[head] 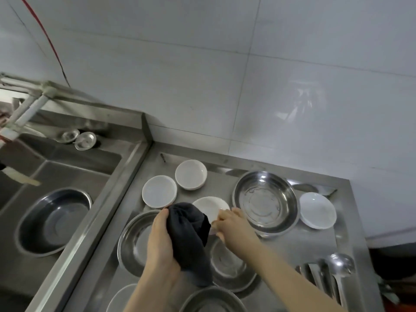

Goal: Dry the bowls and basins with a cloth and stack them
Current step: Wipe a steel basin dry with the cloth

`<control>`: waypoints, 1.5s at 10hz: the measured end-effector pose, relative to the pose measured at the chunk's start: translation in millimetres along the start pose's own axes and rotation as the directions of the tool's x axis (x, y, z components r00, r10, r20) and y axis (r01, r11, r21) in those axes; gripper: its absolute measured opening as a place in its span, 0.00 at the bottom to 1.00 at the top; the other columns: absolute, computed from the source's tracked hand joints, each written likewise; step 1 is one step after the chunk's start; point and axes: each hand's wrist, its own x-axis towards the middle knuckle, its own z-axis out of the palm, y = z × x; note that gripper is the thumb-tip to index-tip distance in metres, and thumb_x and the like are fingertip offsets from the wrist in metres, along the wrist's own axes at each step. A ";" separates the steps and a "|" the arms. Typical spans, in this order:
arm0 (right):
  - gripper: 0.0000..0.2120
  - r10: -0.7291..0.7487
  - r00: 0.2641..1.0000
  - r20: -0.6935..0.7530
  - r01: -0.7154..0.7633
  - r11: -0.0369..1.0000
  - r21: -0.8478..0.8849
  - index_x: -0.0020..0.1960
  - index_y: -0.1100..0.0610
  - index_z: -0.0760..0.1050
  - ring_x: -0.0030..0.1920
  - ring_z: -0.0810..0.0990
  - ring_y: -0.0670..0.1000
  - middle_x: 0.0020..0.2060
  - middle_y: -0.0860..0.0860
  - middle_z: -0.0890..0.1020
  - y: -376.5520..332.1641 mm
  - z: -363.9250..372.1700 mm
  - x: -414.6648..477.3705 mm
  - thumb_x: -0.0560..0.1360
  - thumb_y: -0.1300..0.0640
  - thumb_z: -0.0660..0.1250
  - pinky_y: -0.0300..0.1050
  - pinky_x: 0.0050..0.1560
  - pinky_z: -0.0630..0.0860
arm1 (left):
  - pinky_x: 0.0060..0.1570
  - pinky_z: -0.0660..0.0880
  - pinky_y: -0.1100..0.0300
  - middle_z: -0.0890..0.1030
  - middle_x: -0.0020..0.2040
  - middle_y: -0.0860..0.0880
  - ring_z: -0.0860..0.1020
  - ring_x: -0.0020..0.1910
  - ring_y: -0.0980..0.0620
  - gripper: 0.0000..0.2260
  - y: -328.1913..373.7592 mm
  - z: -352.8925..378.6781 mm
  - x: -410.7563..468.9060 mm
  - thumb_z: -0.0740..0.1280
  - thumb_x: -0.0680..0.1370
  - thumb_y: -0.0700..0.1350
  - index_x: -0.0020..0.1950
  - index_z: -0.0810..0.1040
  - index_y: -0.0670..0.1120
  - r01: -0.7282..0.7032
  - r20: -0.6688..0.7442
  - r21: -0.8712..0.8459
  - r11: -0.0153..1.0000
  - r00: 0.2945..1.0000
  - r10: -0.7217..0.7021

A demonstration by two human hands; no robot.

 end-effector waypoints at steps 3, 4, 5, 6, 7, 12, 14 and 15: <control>0.15 0.053 0.994 0.091 -0.053 0.999 -0.001 0.61 0.54 0.80 0.57 0.72 0.56 0.54 0.53 0.76 15.1 48.1 53.9 0.80 0.60 0.58 0.49 0.63 0.65 | 0.49 0.68 0.59 0.77 0.38 0.54 0.74 0.42 0.55 0.13 -30.8 41.7 47.2 0.56 0.79 0.40 0.39 0.73 0.53 -0.214 -0.180 0.202 0.956 0.951 0.251; 0.15 0.087 0.982 0.166 -0.096 0.994 0.045 0.60 0.56 0.79 0.59 0.72 0.56 0.55 0.53 0.76 21.8 58.5 62.6 0.80 0.61 0.57 0.45 0.60 0.64 | 0.50 0.69 0.55 0.74 0.39 0.45 0.73 0.44 0.50 0.10 -24.2 49.3 42.1 0.55 0.82 0.39 0.45 0.74 0.44 -0.160 -0.215 0.131 0.978 0.959 0.186; 0.17 0.115 0.975 0.189 -0.151 0.971 0.185 0.63 0.55 0.78 0.61 0.73 0.56 0.57 0.52 0.77 30.4 64.9 61.6 0.79 0.62 0.58 0.45 0.58 0.68 | 0.46 0.71 0.51 0.75 0.37 0.47 0.74 0.40 0.49 0.12 -0.1 33.1 37.1 0.56 0.84 0.46 0.43 0.73 0.45 0.061 -0.031 0.020 0.998 0.998 -0.061; 0.15 0.155 0.987 0.049 -0.163 0.933 0.321 0.64 0.55 0.77 0.59 0.75 0.52 0.59 0.49 0.79 31.1 58.0 45.1 0.79 0.59 0.62 0.44 0.60 0.71 | 0.42 0.74 0.53 0.78 0.43 0.47 0.77 0.41 0.49 0.13 13.0 23.5 26.6 0.56 0.83 0.51 0.46 0.74 0.47 0.167 0.124 -0.014 0.986 0.979 -0.164; 0.11 0.313 0.930 -0.192 -0.219 0.893 0.394 0.58 0.54 0.80 0.51 0.79 0.51 0.51 0.48 0.82 39.6 47.7 16.4 0.76 0.59 0.69 0.46 0.52 0.77 | 0.45 0.74 0.51 0.78 0.44 0.45 0.77 0.42 0.47 0.13 7.3 29.1 16.5 0.57 0.83 0.51 0.47 0.75 0.45 0.163 0.154 -0.015 0.987 0.975 -0.159; 0.18 0.798 0.314 0.514 -0.596 -0.255 0.761 0.51 0.64 0.76 0.31 0.82 0.57 0.39 0.60 0.83 143.0 33.3 -80.0 0.78 0.48 0.68 0.45 0.27 0.79 | 0.34 0.74 0.60 0.79 0.30 0.44 0.77 0.31 0.49 0.21 -20.6 94.0 -23.3 0.58 0.82 0.48 0.32 0.79 0.42 0.074 0.283 0.071 0.995 0.955 -0.092; 0.14 0.761 0.340 0.552 -0.246 -0.495 0.833 0.63 0.61 0.71 0.49 0.81 0.65 0.56 0.63 0.78 147.0 45.6 -50.4 0.79 0.69 0.62 0.49 0.25 0.81 | 0.37 0.77 0.64 0.83 0.37 0.47 0.82 0.39 0.53 0.14 -26.2 96.8 9.7 0.55 0.83 0.45 0.48 0.79 0.43 -0.074 0.304 0.155 0.985 0.952 0.024; 0.15 0.790 0.374 0.486 -0.241 -0.423 0.874 0.63 0.62 0.71 0.51 0.82 0.64 0.54 0.62 0.79 142.4 37.9 -52.6 0.78 0.70 0.61 0.51 0.31 0.83 | 0.51 0.78 0.54 0.82 0.48 0.46 0.81 0.49 0.49 0.14 -20.4 93.6 8.5 0.58 0.82 0.51 0.58 0.77 0.44 -0.052 0.308 0.164 0.985 0.951 -0.001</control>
